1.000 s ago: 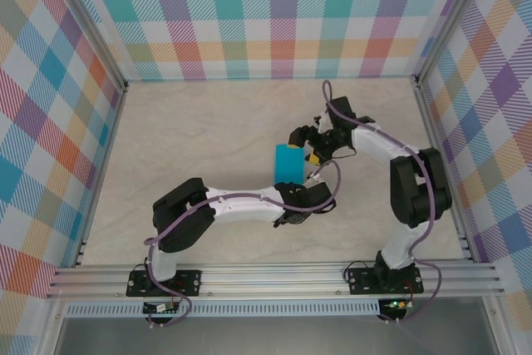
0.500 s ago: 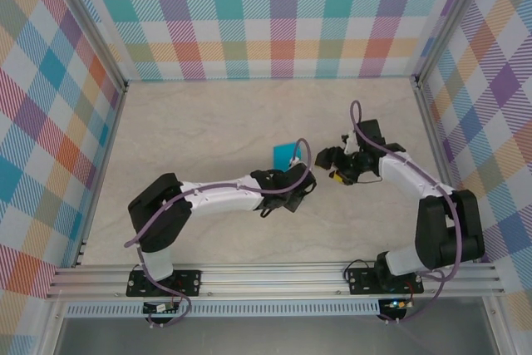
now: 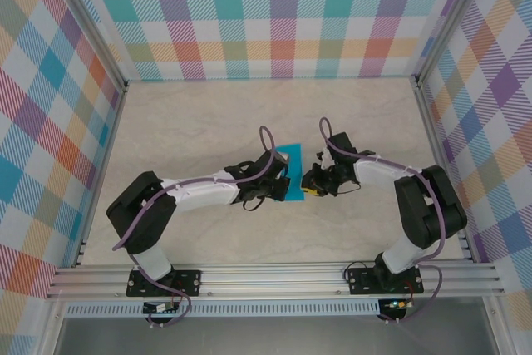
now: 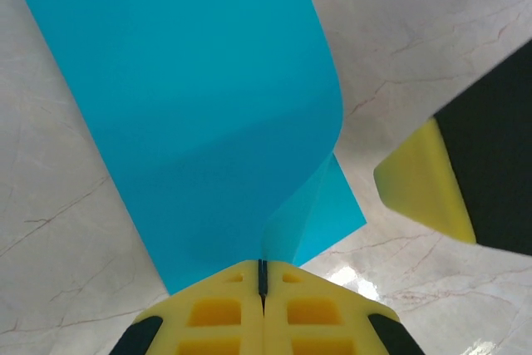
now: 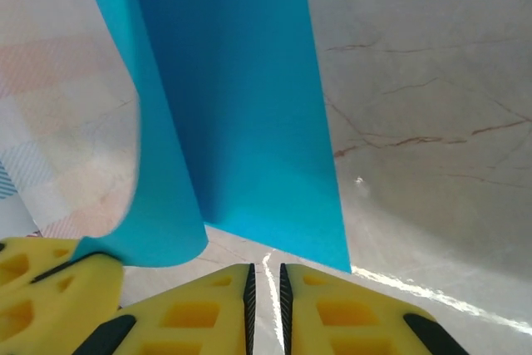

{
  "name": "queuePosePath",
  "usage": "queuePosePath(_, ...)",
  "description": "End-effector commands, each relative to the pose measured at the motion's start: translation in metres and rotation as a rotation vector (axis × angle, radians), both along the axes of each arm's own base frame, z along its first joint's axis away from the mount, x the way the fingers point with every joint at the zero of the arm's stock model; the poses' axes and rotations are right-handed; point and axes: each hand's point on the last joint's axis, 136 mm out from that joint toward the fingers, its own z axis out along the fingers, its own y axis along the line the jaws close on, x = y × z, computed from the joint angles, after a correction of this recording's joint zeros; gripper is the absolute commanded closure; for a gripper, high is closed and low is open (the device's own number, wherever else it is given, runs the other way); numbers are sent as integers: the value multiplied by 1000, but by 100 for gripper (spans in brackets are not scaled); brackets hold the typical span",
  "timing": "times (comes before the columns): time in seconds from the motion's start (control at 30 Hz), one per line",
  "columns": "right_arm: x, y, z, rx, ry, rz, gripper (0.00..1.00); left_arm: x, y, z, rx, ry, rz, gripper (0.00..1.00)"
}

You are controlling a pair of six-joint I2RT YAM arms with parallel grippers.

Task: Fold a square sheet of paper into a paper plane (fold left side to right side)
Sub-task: Fold the triangle a second time at the center of the table.

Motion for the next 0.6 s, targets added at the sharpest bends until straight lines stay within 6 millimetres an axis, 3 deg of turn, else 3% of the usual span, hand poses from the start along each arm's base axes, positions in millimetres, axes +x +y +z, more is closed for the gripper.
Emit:
queuePosePath(0.0,-7,4,-14,-16,39,14,83,4,1,10,-48,5,18,100)
queuePosePath(0.57,-23,-9,-45,-155,123,46,84,21,26,-17,81,39,34,100)
